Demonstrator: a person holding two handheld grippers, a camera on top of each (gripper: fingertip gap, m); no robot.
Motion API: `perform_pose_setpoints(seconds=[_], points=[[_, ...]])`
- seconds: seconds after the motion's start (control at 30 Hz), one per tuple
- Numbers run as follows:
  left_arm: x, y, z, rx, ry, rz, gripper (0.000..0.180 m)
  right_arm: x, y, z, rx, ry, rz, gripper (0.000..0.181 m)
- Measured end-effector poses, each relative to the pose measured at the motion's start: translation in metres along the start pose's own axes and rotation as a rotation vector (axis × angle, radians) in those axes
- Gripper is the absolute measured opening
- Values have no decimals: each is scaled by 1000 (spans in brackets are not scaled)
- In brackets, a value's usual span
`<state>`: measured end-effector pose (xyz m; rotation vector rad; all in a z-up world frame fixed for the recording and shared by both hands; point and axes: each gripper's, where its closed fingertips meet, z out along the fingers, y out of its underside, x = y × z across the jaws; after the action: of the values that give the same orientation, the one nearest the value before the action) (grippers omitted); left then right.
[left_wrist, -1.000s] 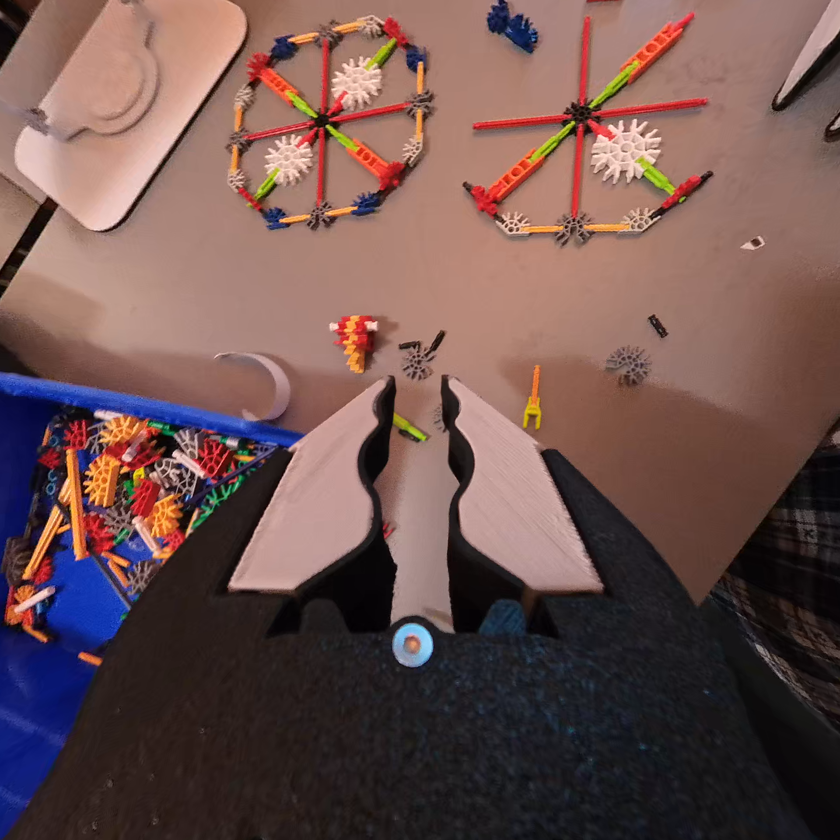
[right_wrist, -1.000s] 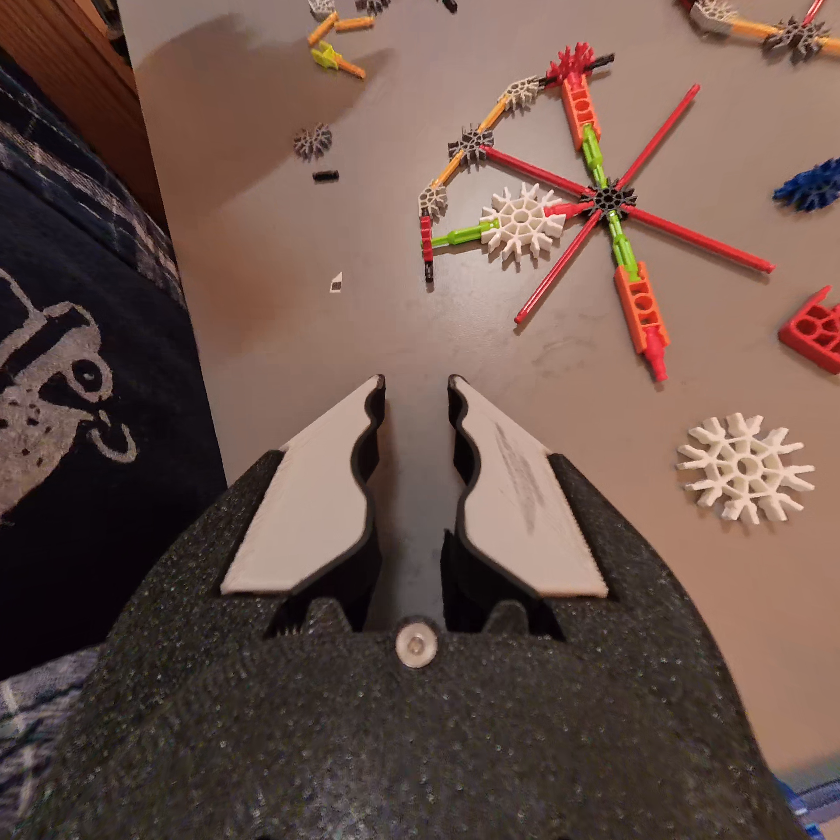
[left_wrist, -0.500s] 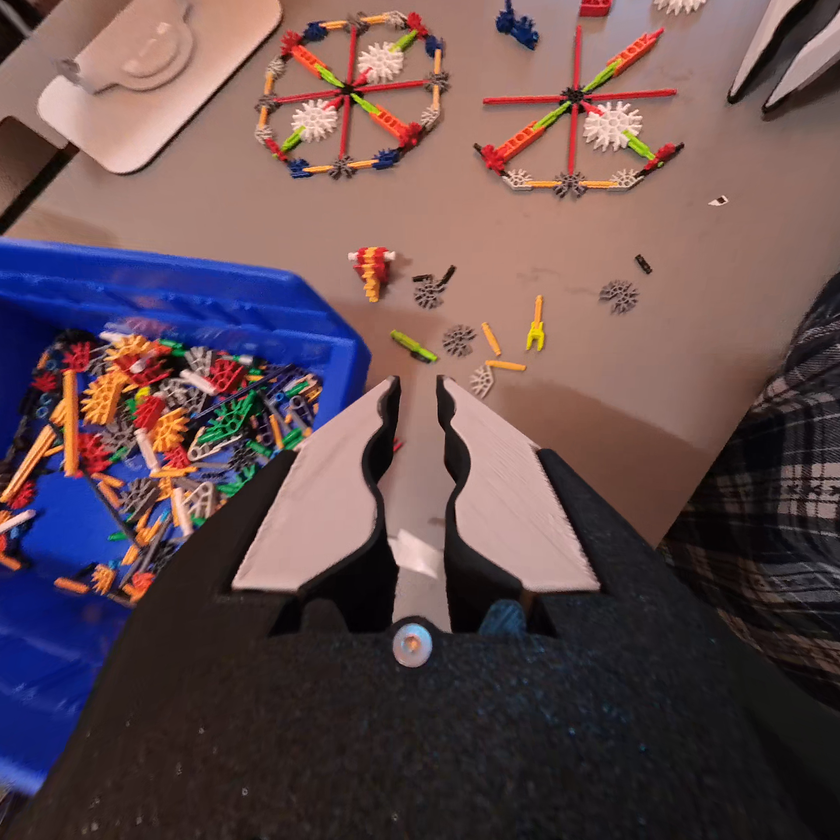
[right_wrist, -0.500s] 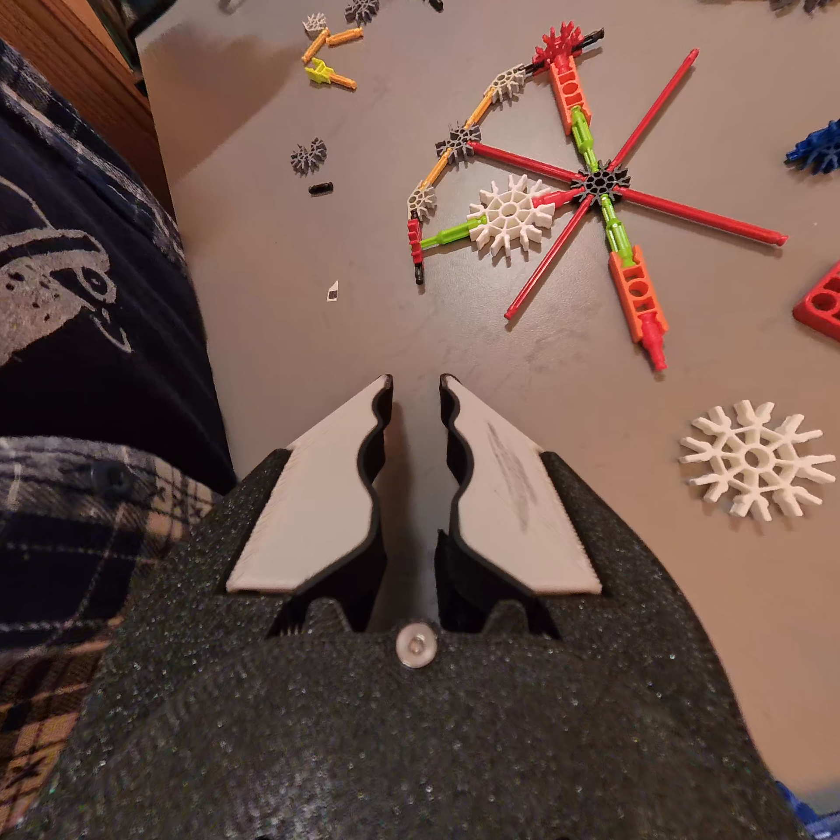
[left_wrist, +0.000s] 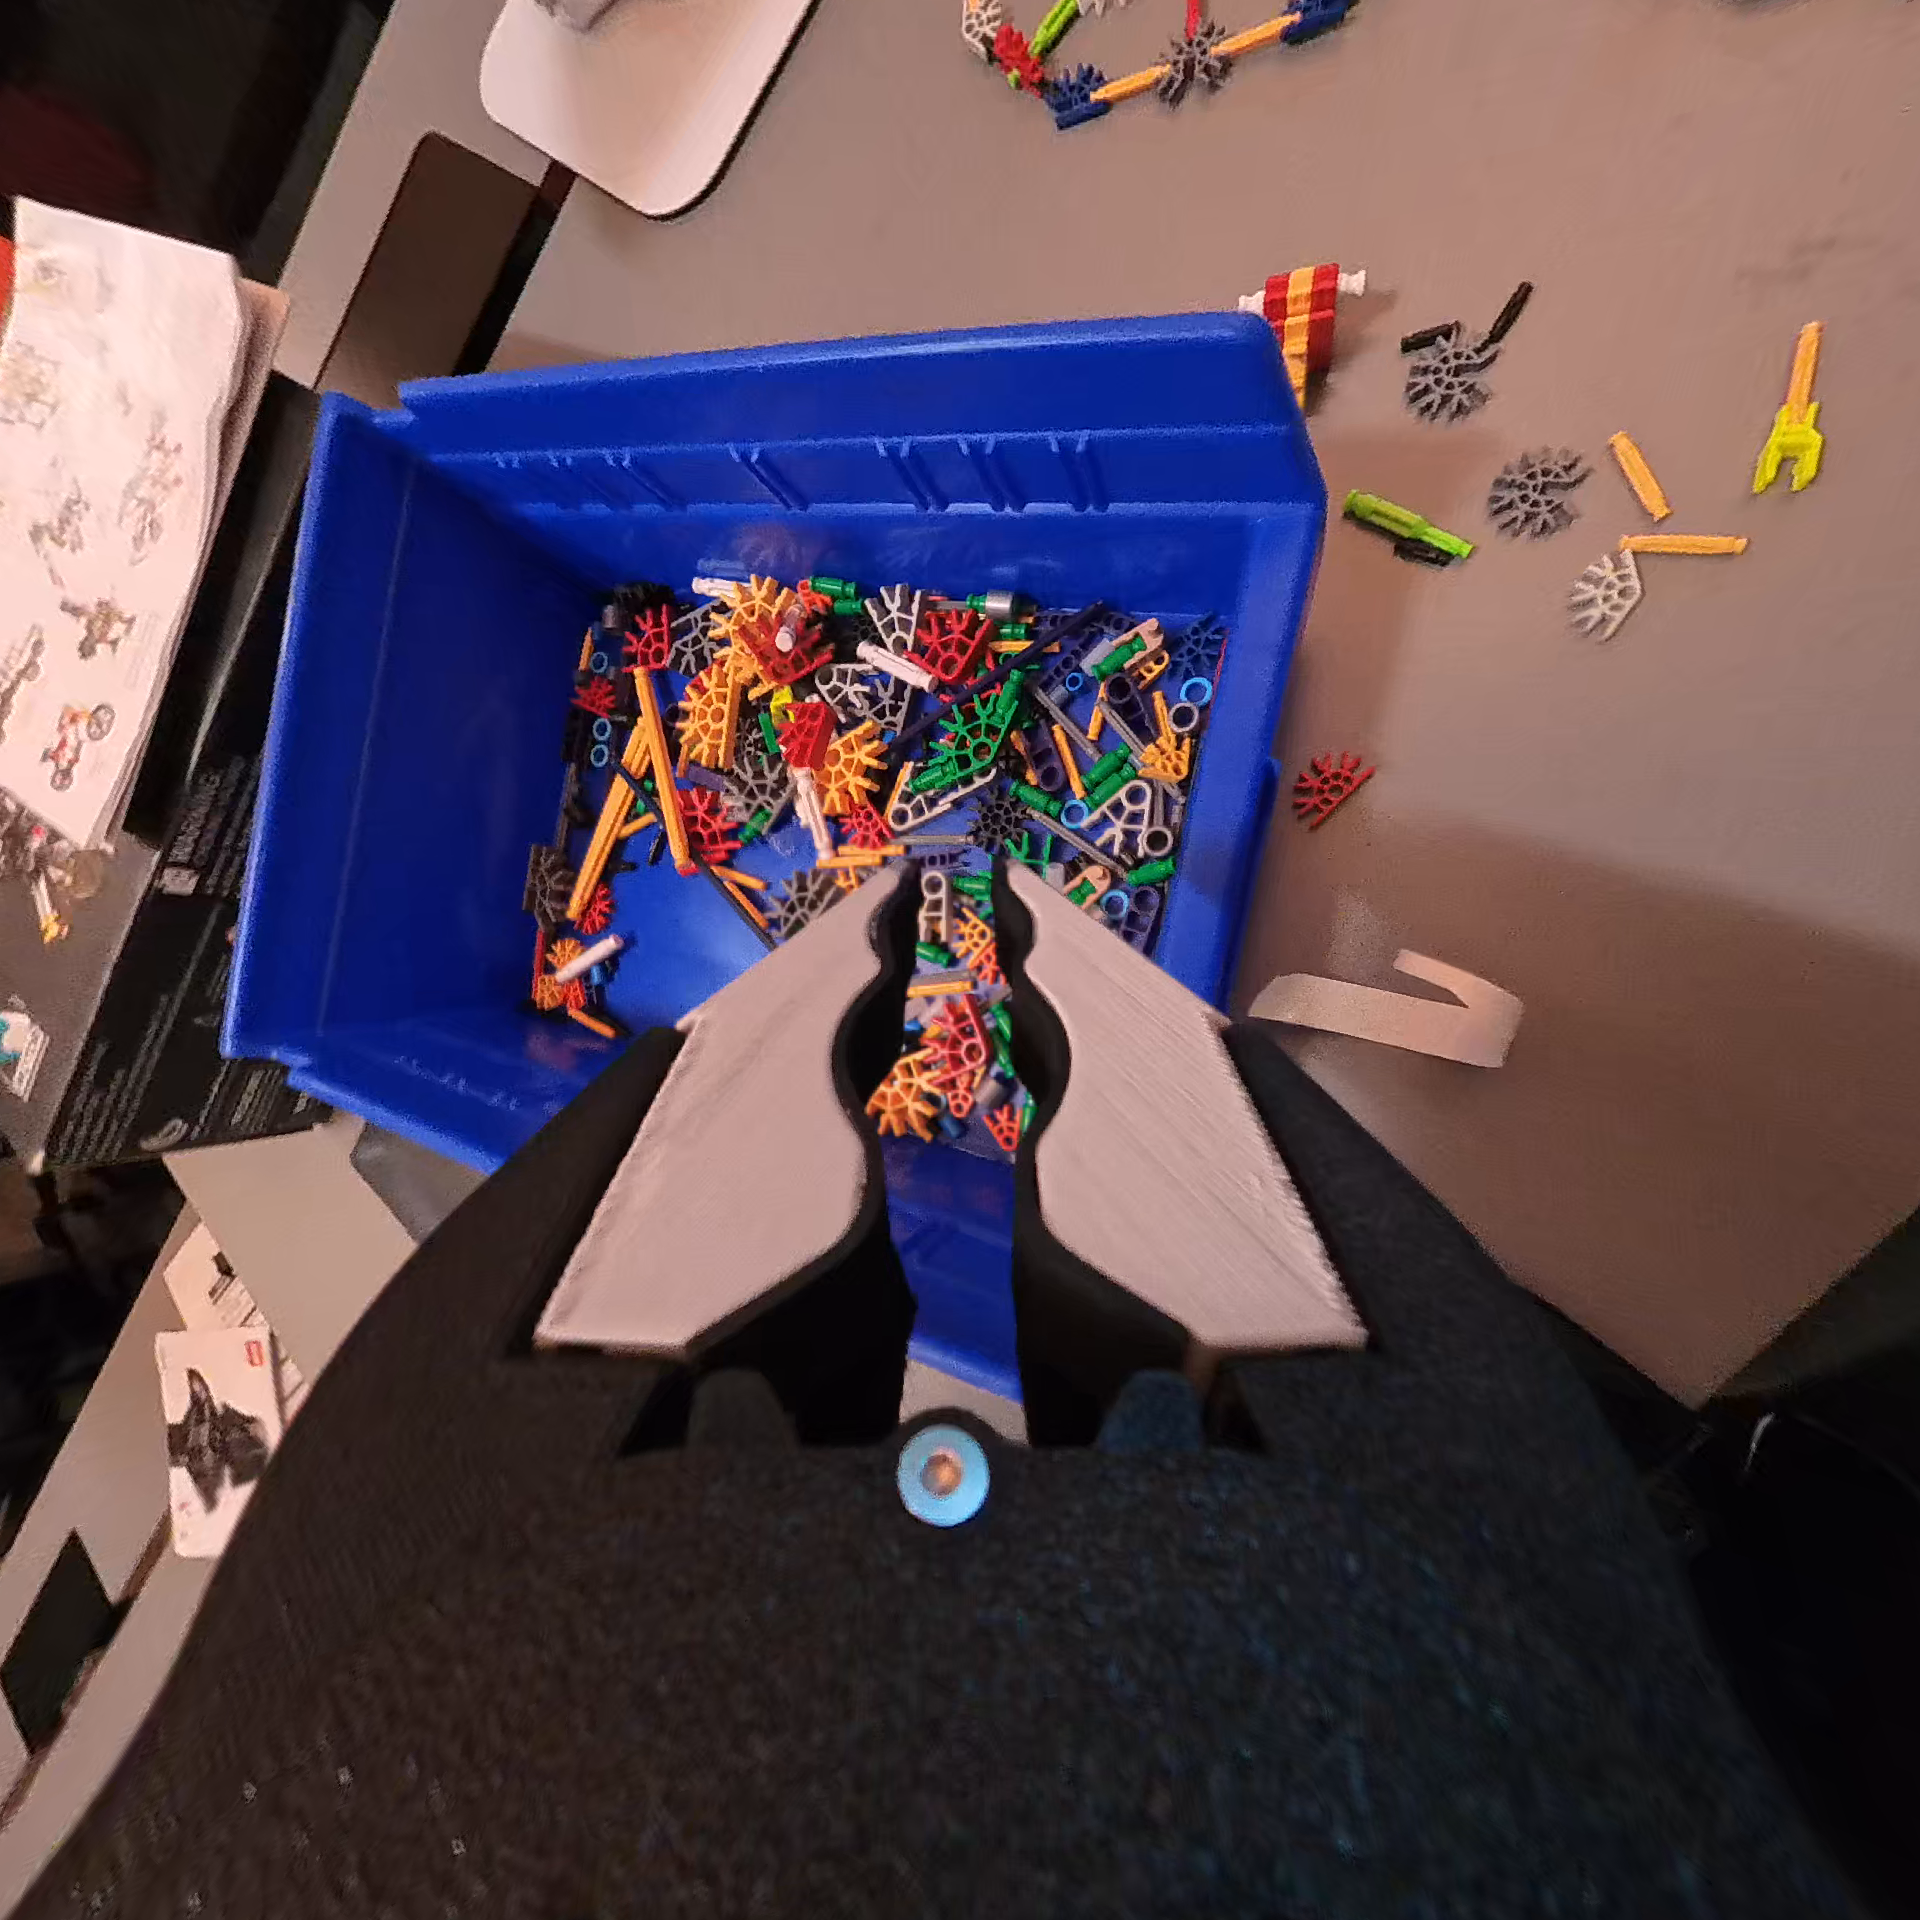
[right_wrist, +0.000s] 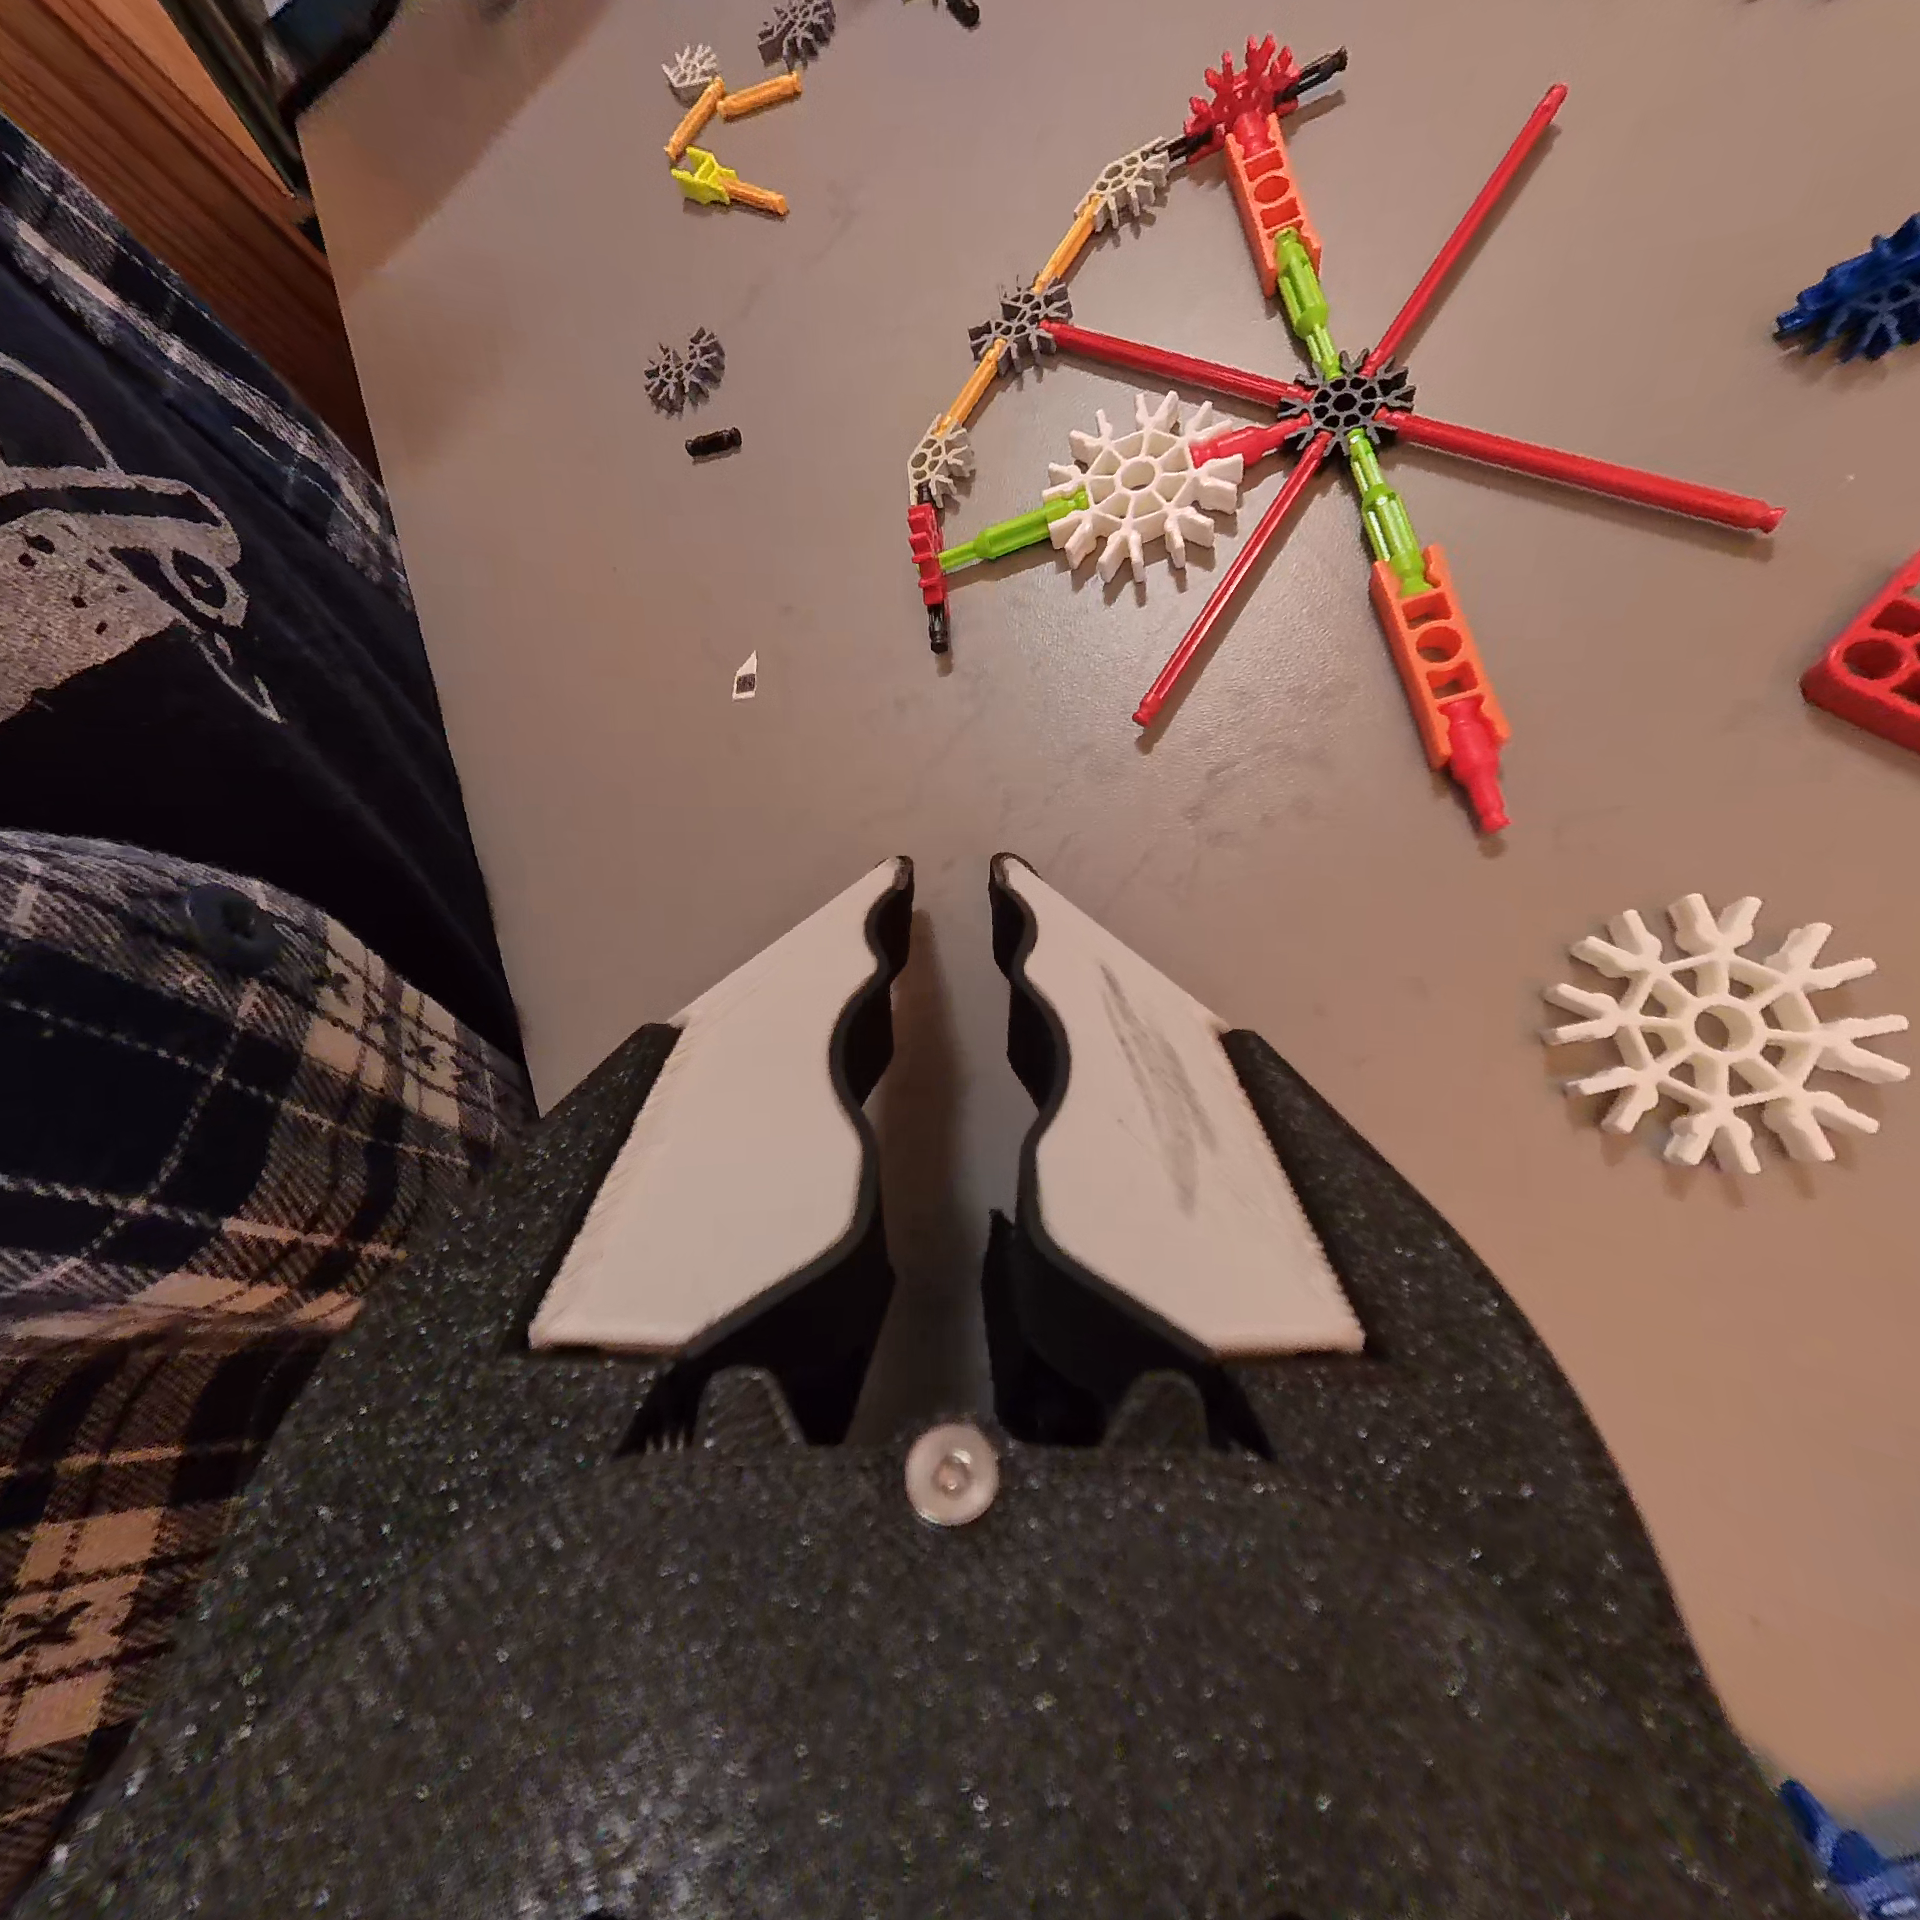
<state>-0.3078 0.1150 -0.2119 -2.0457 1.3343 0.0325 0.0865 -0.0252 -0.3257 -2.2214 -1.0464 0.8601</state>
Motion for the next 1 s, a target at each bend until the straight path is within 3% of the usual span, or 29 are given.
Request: perform_pose_setpoints(seconds=[0.43, 0.57, 0.67, 0.77, 0.9, 1.0], points=[[-5, -9, 60, -81, 221, 135, 20, -1, 1, -1, -1, -7, 23, 12], [-16, 1, 80, -166, 255, 110, 51, -2, 1, -1, -1, -12, 31, 11], [-29, 5, 92, -206, 262, 75, 92, -2, 2, -2, -1, -15, 36, 11], [-52, 3, 99, -200, 244, 29, 111, -2, 2, -2, -1, -18, 41, 11], [-98, 2, 94, -162, 187, -46, 115, -3, 2, -2, 0, -16, 43, 10], [-126, 5, 83, -129, 158, -98, 105, -3, 2, -3, 0, -17, 46, 9]])
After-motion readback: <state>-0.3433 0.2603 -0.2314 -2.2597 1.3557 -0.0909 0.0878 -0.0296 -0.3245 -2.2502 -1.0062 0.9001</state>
